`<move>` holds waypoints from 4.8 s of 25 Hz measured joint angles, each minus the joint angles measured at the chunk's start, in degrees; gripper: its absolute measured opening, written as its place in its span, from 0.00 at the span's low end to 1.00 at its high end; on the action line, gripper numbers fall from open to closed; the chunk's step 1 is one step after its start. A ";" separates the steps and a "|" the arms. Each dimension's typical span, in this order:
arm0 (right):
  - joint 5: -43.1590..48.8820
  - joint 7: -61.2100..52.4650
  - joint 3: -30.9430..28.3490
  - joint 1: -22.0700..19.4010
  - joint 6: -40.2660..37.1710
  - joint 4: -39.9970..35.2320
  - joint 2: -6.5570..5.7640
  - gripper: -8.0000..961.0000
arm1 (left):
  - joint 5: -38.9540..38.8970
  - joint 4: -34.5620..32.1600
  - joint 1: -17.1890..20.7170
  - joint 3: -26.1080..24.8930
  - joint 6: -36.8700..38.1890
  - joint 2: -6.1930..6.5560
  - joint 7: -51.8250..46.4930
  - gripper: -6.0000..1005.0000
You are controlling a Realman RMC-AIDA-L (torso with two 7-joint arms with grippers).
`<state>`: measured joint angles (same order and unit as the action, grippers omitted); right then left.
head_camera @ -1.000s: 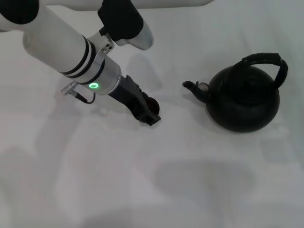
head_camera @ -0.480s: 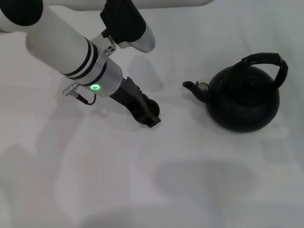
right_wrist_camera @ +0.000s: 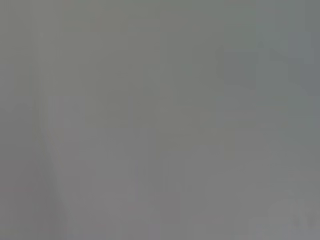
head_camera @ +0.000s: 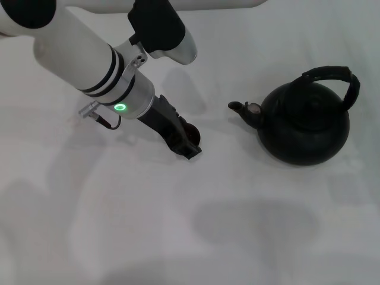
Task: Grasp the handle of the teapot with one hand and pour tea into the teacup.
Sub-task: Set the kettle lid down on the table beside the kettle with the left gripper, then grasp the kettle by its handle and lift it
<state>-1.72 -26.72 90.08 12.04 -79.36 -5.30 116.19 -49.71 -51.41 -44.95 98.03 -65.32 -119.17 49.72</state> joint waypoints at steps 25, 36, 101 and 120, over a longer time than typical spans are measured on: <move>-0.12 0.00 -0.03 -0.09 0.07 -0.26 0.00 0.89 | -2.39 -9.47 -0.11 -1.53 -1.41 0.23 1.05 0.78; -0.12 0.00 -0.40 -0.01 0.09 -0.55 0.00 0.89 | -16.66 -11.08 3.91 -11.17 3.49 0.15 11.51 0.78; 2.00 -13.66 22.61 2.77 -2.78 3.10 -0.88 0.69 | -114.92 28.74 20.66 -20.63 12.62 -0.01 86.47 0.77; 1.55 -13.96 22.10 2.58 -3.56 -0.28 -0.88 0.23 | -114.91 28.82 21.02 -20.46 12.58 -0.10 86.06 0.77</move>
<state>-0.17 -40.68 112.18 14.62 -82.92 -5.58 115.31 -164.62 -22.58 -23.94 77.56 -52.74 -119.26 135.77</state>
